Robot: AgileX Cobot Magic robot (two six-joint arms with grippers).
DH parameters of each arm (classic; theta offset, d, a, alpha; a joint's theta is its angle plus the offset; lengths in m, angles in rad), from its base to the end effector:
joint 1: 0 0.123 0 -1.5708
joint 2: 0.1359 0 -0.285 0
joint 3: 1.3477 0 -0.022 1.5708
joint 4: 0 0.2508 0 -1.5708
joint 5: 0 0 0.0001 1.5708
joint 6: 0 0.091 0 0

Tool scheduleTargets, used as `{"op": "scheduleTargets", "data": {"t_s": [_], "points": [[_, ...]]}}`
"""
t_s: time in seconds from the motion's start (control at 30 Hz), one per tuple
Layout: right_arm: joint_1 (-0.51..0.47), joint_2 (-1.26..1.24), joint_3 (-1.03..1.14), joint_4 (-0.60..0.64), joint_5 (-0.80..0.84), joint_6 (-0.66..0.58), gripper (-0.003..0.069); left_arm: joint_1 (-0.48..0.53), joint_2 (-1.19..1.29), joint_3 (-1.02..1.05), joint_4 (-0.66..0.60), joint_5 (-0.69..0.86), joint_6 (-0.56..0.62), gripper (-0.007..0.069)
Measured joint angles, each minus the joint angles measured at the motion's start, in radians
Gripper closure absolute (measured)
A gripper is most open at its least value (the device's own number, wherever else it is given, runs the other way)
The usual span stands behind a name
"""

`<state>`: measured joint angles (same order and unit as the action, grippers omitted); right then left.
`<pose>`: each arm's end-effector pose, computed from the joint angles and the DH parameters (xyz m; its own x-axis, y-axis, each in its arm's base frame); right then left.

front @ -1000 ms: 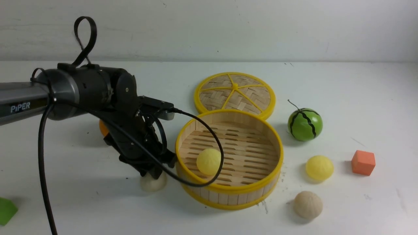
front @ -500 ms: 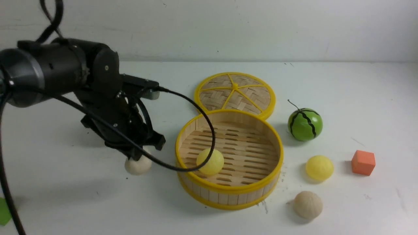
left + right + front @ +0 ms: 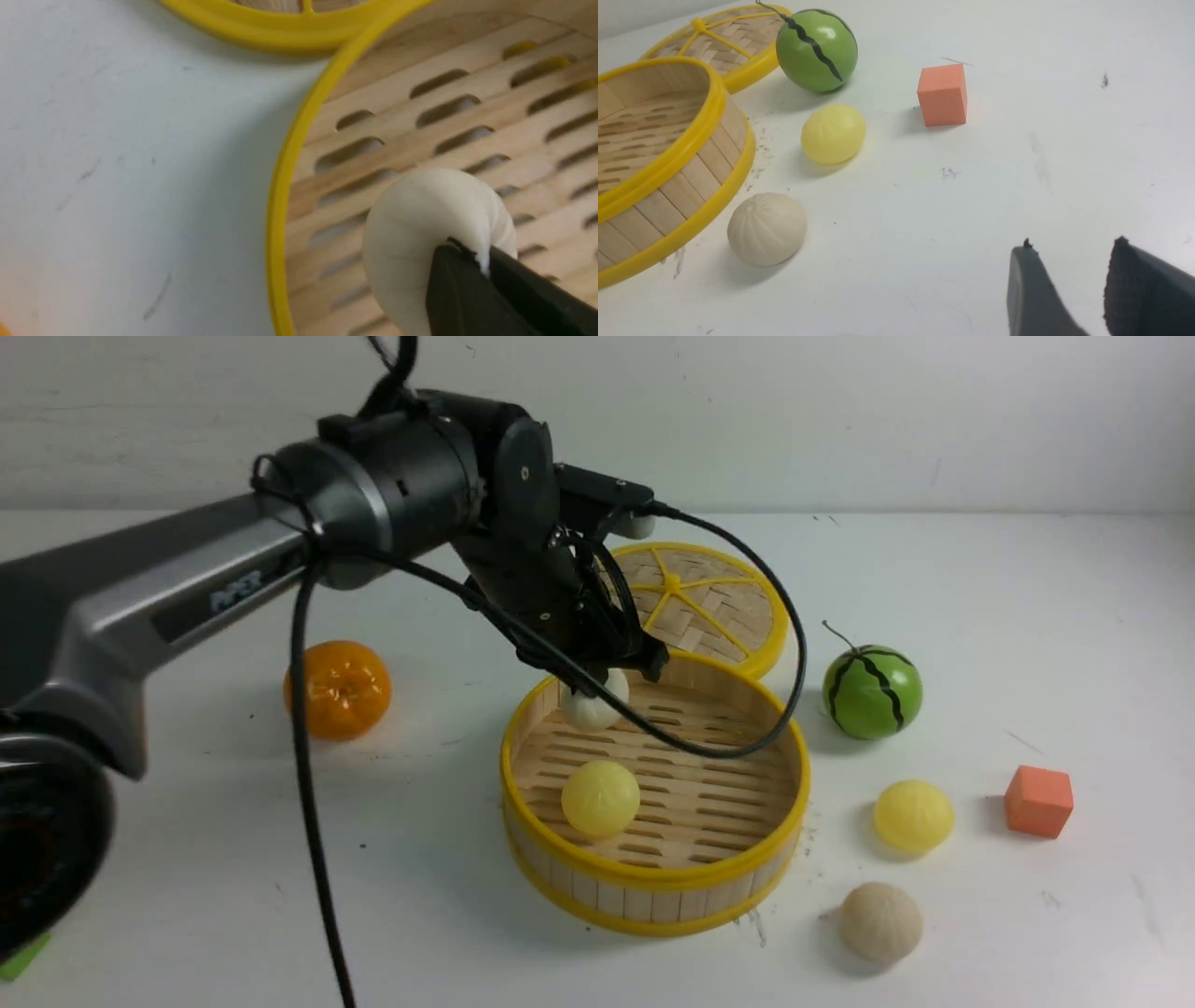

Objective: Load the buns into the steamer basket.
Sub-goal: Use the left arm to put the steamed stuffed bun into the steamer, then use the right arm to grab a steamed stuffed bun

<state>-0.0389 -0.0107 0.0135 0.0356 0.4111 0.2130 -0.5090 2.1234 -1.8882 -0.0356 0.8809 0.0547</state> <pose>0.0514 -0.0007 0.1724 -0.3047 0.2552 -0.9176 0.1026 0.9666 0.2347 0.4173 -0.2357 0.2499 -0.7316 0.4449 -0.5165 0.5232 0.8522 -0.0070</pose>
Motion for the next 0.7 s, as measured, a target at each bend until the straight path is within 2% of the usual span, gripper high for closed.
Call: {"op": "scheduleTargets", "data": {"t_s": [0.1, 0.2, 0.37, 0.4, 0.43, 0.53, 0.6, 0.63, 0.7], "points": [[0.0, 0.0, 0.0, 0.0, 0.0, 0.0, 0.0418, 0.001, 0.085, -0.074, 0.056, 0.007, -0.017, 0.0597], [0.0, 0.0, 0.0, 0.0, 0.0, 0.0, 0.0418, 0.001, 0.132, -0.123, 0.07, 0.03, -0.023, 0.052], [0.0, 0.0, 0.0, 0.0, 0.0, 0.0, 0.0418, 0.001, 0.133, -0.141, 0.057, 0.065, -0.026, 0.0281], [0.0, 0.0, 0.0, 0.0, 0.0, 0.0, 0.0418, 0.001, 0.133, -0.141, 0.056, 0.065, -0.026, 0.0281], [0.0, 0.0, 0.0, 0.0, 0.0, 0.0, 0.0418, 0.001, 0.124, -0.141, 0.046, 0.082, -0.029, 0.0222], [0.0, 0.0, 0.0, 0.0, 0.0, 0.0, 0.0418, 0.001, 0.087, -0.141, 0.011, 0.137, -0.055, 0.0164], [0.0, 0.0, 0.0, 0.0, 0.0, 0.0, 0.0418, 0.001, 0.047, -0.141, -0.008, 0.169, -0.072, 0.0178], [0.0, 0.0, 0.0, 0.0, 0.0, 0.0, 0.0418, 0.001, 0.014, -0.141, -0.017, 0.192, -0.086, 0.0211], [0.0, 0.0, 0.0, 0.0, 0.0, 0.0, 0.0418, 0.001, -0.067, -0.141, -0.03, 0.239, -0.11, 0.0336]]}}
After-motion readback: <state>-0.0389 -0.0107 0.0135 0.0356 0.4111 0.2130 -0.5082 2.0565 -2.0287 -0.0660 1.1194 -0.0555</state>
